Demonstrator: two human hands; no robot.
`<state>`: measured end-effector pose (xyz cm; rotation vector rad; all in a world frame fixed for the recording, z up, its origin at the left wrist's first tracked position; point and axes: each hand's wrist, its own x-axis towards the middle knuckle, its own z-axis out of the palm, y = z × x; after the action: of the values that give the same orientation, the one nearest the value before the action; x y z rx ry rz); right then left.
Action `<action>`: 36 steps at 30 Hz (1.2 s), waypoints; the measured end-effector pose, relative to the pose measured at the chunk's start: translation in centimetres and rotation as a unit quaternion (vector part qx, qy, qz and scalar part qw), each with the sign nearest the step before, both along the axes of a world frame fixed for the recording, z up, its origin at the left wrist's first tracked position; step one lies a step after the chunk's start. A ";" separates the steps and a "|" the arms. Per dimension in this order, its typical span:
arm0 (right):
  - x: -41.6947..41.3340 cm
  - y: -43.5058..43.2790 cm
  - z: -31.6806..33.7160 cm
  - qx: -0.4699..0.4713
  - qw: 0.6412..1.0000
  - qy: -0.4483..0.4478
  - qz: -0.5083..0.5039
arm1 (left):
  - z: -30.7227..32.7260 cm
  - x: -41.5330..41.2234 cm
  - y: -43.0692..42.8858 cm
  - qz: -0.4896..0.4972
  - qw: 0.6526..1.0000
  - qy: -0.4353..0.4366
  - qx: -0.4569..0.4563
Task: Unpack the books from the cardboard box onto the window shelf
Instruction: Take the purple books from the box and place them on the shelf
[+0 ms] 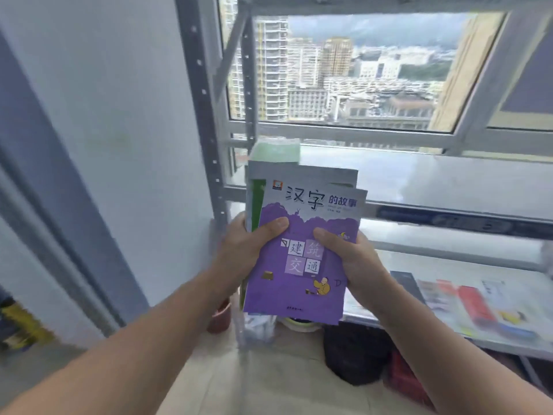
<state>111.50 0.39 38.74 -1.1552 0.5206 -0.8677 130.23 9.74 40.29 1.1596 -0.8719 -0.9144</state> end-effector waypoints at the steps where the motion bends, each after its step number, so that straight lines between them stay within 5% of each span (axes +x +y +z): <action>1: -1.8 -1.3 0.1 0.001 1.000 0.001 -0.009 | -0.2 -1.7 -1.6 -0.013 1.000 0.004 0.001; 10: -7.8 -11.5 0.6 -0.029 0.997 0.031 -0.058 | 0.9 -5.7 -12.8 -0.039 0.999 -0.015 0.018; 28: 0.1 -31.3 5.9 -0.143 0.983 0.044 -0.108 | 7.2 5.4 -33.6 -0.127 0.971 -0.191 -0.062; 36: 1.7 -35.2 2.2 -0.131 0.986 0.047 -0.087 | 2.7 6.6 -37.2 -0.105 0.982 -0.146 -0.061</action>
<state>113.19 -34.79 40.98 -1.4117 0.6030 -1.0586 136.83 -27.44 42.99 1.1250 -1.2919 -0.8579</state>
